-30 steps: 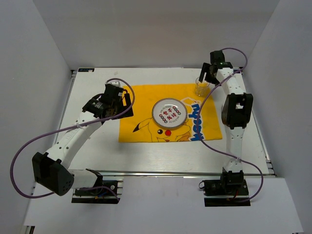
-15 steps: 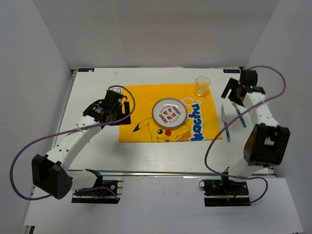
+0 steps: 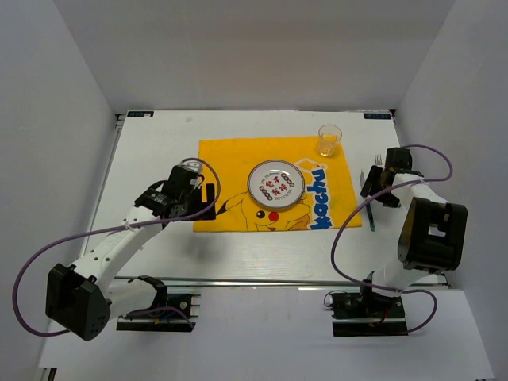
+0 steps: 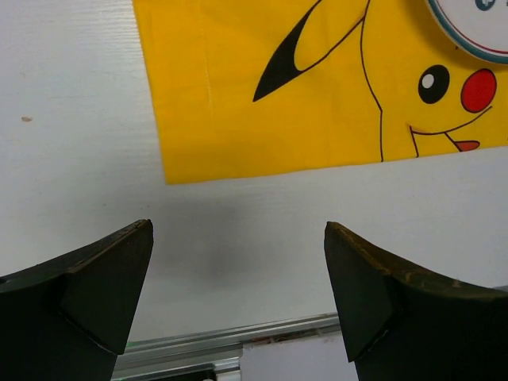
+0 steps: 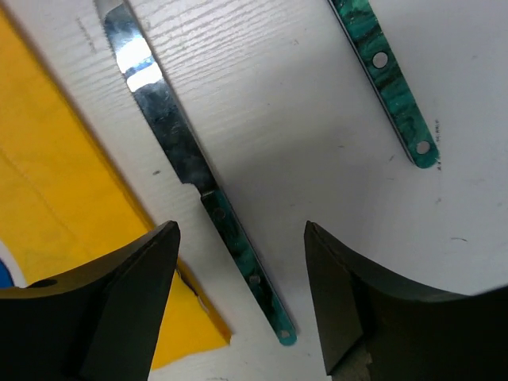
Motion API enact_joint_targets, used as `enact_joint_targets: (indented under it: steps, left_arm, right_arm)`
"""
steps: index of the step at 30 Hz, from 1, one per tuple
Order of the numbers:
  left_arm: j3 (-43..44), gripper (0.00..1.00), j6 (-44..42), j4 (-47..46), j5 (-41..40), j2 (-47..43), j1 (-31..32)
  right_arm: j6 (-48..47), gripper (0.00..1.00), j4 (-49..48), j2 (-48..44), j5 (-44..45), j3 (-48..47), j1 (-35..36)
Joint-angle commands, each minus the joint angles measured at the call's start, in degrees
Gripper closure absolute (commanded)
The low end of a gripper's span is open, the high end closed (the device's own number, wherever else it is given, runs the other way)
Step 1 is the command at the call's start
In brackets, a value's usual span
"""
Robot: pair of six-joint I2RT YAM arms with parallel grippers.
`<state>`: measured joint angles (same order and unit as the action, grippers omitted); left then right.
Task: Set the dinner table for one person
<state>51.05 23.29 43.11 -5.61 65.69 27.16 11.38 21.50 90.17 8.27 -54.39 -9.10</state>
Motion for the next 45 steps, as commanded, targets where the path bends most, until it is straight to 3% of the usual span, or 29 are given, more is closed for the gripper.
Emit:
enact_joint_targets:
  steps: [1,11,22,25,26,27,35,45]
  left_arm:
    - [-0.2,0.02,-1.1,-2.9,3.4,-1.3,0.3]
    - [-0.2,0.02,-1.4,-3.2,4.1,-1.3,0.3]
    - [-0.3,0.02,-1.3,-3.2,4.0,-1.9,0.3]
    - [-0.3,0.02,-1.4,-3.1,3.8,-2.1,0.3]
    - [-0.3,0.02,-1.3,-3.2,3.7,-2.2,0.3]
    - [-0.3,0.02,-1.1,-3.1,3.5,-2.4,0.3]
    - [-0.4,0.02,-1.0,-2.9,2.6,-2.3,0.3]
    - [-0.4,0.02,-1.1,-3.3,3.3,-1.6,0.3]
  right_arm:
    - [-1.0,0.31,-1.8,4.0,-1.7,-1.9,-0.9]
    - [-0.2,0.33,-1.6,1.8,-2.0,1.2,-0.9]
    - [1.5,0.51,1.1,4.3,-3.4,4.6,-0.7]
    - [1.9,0.74,2.2,5.3,-2.9,4.1,-0.6]
    - [2.1,0.95,2.5,5.5,-2.9,3.9,-0.5]
    - [2.2,1.00,2.9,5.8,-2.7,3.8,-0.6]
    - [3.2,1.00,5.6,-1.7,-0.6,-0.6,0.0]
    - [1.1,1.00,7.2,-4.3,-6.4,-5.5,8.9]
